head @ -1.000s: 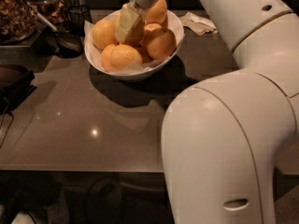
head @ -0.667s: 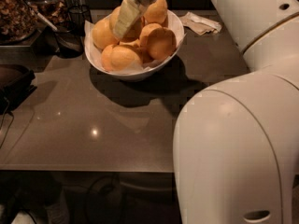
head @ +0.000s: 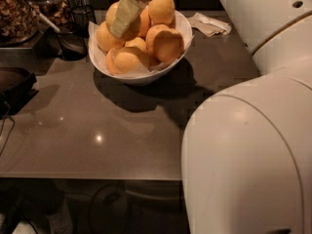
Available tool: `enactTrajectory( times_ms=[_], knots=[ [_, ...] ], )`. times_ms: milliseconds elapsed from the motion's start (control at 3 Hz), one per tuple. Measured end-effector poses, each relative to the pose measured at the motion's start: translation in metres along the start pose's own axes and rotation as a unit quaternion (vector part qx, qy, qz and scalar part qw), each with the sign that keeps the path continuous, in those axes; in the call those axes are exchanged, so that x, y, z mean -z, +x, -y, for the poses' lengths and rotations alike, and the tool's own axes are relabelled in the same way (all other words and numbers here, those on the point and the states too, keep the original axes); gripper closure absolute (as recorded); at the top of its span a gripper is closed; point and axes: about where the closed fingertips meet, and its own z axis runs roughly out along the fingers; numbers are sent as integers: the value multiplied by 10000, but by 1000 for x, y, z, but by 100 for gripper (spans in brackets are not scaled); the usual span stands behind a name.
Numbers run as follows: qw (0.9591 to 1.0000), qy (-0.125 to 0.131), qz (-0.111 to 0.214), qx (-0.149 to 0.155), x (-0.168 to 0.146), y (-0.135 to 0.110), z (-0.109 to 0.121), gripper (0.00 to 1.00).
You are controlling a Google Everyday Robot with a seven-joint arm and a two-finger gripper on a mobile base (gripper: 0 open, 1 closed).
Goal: Pick orange from white bowl
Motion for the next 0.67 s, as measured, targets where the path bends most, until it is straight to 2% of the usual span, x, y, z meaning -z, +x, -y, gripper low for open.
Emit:
enactTrajectory(
  times_ms=[333, 667],
  knots=[
    [9990, -48, 450, 68, 27, -6, -21, 100],
    [9963, -170, 846, -15, 45, 6, -40, 100]
  ],
)
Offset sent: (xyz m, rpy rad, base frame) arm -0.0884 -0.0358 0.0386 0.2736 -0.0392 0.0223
